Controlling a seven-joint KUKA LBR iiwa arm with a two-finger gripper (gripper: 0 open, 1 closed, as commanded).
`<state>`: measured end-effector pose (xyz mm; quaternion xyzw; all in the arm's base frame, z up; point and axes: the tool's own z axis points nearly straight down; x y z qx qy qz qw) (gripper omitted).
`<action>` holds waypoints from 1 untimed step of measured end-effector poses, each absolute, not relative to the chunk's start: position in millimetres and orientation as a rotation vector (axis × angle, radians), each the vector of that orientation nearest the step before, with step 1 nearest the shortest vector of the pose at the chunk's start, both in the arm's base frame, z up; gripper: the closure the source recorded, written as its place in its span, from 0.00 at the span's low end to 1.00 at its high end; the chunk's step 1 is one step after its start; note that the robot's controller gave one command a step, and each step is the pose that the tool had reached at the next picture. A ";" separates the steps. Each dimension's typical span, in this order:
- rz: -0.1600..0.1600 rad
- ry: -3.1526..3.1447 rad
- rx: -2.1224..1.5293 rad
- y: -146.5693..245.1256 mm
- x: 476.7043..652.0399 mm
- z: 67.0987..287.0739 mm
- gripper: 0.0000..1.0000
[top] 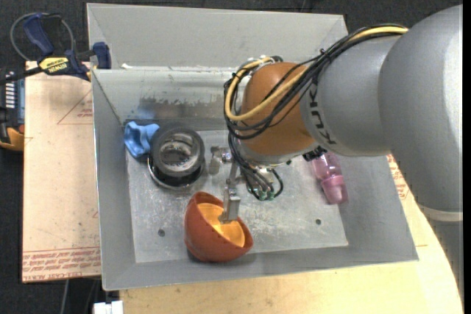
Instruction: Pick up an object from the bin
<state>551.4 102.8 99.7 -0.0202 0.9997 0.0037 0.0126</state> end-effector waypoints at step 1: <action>0.011 3.116 -0.063 102.8 551.4 99.7 0.00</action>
Offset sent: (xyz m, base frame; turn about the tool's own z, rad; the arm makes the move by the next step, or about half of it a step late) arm -0.0285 0.0054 -0.0297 0.0328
